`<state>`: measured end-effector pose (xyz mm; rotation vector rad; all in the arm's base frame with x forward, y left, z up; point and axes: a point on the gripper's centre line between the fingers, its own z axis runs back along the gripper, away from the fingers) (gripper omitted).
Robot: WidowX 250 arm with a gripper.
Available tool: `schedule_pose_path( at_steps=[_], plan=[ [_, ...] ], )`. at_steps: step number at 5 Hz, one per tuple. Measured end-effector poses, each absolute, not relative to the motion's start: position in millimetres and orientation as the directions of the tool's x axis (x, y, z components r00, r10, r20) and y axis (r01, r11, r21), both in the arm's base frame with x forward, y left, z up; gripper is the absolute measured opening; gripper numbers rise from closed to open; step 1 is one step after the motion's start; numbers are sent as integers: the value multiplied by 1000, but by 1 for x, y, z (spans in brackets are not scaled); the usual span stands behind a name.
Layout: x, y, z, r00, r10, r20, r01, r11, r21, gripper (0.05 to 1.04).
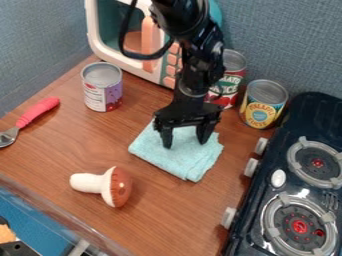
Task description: Moved the cloth to the right side of the fork
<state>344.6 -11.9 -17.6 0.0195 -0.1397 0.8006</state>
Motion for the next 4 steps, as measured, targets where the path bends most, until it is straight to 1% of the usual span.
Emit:
schedule_pose_path(
  at_steps=[1,2,3,4],
  plan=[
    [344,-9,-25,683,718,134,-722,691,-29,1001],
    [340,4,-28,657,742,131,-746,665,-24,1001],
    [335,16,-29,646,749,147,-756,655,-12,1001],
    [319,48,-29,617,771,158,-780,626,-5,1001]
  ],
)
